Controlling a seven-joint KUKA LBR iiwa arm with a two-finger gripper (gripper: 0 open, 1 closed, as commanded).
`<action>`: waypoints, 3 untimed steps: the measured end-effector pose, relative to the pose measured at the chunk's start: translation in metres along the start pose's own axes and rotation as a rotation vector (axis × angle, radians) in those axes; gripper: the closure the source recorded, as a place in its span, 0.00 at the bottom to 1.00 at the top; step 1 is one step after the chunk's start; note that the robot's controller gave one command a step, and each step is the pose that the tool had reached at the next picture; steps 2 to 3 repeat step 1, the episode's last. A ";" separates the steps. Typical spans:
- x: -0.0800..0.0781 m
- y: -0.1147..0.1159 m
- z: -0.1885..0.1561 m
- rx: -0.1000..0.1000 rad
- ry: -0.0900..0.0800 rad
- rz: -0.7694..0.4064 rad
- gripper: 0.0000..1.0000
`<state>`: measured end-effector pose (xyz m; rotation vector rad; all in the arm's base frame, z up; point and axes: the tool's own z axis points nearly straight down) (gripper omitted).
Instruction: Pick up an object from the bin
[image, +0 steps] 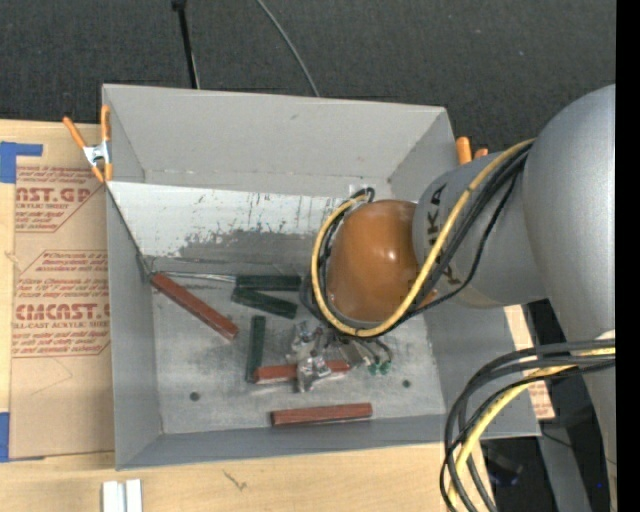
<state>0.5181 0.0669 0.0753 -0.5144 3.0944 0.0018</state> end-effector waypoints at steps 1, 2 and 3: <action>0.004 0.010 -0.171 0.001 -0.003 0.050 1.00; 0.004 0.010 -0.171 0.001 -0.003 0.050 1.00; 0.004 0.010 -0.171 0.001 -0.003 0.050 1.00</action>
Offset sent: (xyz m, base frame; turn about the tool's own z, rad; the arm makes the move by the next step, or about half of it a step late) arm 0.0000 0.0000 0.0000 0.0000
